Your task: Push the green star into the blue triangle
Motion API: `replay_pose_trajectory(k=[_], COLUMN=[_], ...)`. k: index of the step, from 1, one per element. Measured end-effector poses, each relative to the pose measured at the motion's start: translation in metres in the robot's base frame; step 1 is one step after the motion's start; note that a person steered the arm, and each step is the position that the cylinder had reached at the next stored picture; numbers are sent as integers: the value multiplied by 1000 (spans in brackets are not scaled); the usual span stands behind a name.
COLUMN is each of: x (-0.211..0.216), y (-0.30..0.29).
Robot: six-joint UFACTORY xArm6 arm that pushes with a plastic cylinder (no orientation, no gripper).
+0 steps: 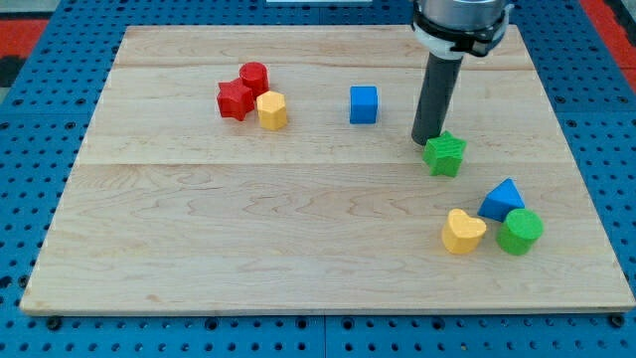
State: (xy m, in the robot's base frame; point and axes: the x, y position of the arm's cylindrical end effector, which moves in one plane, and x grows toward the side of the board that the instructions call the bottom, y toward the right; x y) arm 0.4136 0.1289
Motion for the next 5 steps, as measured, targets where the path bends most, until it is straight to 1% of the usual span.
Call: replay_pose_trajectory(k=[2,5], x=[29,48], y=[16,28])
